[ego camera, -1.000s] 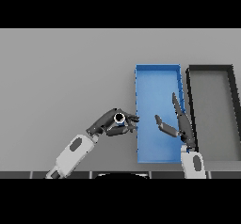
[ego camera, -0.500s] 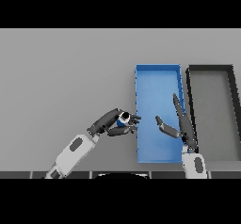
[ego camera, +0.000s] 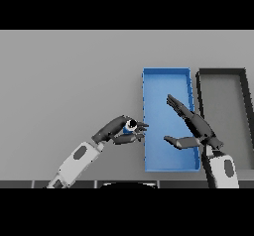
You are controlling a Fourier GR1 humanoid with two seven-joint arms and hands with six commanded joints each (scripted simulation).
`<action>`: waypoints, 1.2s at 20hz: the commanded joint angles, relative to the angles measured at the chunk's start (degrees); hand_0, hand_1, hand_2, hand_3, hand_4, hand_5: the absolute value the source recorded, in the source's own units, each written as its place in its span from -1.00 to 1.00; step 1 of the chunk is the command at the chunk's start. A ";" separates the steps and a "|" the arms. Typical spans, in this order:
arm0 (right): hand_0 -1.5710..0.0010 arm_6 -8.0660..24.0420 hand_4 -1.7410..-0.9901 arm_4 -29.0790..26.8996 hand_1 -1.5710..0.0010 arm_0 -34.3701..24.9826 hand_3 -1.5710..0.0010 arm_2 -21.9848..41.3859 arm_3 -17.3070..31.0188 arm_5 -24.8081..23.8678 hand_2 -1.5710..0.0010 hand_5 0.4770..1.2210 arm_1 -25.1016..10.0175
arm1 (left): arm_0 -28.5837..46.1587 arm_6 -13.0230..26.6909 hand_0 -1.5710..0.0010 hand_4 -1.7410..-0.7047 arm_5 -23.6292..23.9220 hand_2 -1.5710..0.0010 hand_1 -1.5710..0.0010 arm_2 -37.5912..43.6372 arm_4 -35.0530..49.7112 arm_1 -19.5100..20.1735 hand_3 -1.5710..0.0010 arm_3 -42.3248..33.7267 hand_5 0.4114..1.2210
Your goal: Pick up the blue pipe and place it into the blue bin.
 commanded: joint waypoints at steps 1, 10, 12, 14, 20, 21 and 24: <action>1.00 2.32 0.12 -1.07 1.00 -1.78 1.00 0.97 -0.75 0.83 1.00 -0.94 -0.94 | -0.33 -0.34 -1.00 -1.00 0.19 -1.00 -1.00 0.04 -0.38 -0.06 -0.90 -0.01 1.00; 1.00 10.29 0.30 0.30 1.00 -16.14 1.00 10.90 2.07 6.49 1.00 -0.86 1.34 | -0.71 -0.03 -1.00 -1.00 -1.00 -1.00 -1.00 0.43 0.56 0.03 -0.89 -0.32 1.00; 1.00 11.88 0.35 -0.48 1.00 -18.03 1.00 11.88 2.58 7.01 1.00 -0.86 1.95 | -0.63 -1.05 -1.00 -1.00 -1.76 -1.00 -1.00 0.44 0.88 0.05 -0.93 -0.12 1.00; 1.00 13.20 0.37 0.38 1.00 -20.55 1.00 13.40 4.36 7.54 1.00 -0.85 3.50 | -1.11 -0.47 -1.00 -1.00 -2.03 -1.00 -1.00 0.64 1.37 -0.44 -0.95 0.30 1.00; 0.93 14.01 0.32 0.56 0.89 -27.44 0.94 15.63 10.04 8.77 0.87 -0.92 8.46 | -0.44 -0.80 -1.00 -0.99 -3.34 -1.00 -1.00 0.69 1.41 0.96 -0.89 -0.20 1.00; 0.77 14.50 0.19 0.39 0.71 -29.03 0.79 15.47 11.27 8.97 0.70 -0.91 8.97 | -1.32 -0.72 -0.77 -0.99 -2.51 -0.68 -0.69 0.35 -0.59 0.97 -0.64 0.26 1.00; 0.09 14.94 -0.17 0.54 0.11 -31.91 0.19 16.05 13.58 10.61 0.06 -0.88 9.92 | -2.29 7.61 -0.04 -0.50 -4.06 0.13 0.10 -1.60 -3.66 3.16 0.16 -0.29 1.00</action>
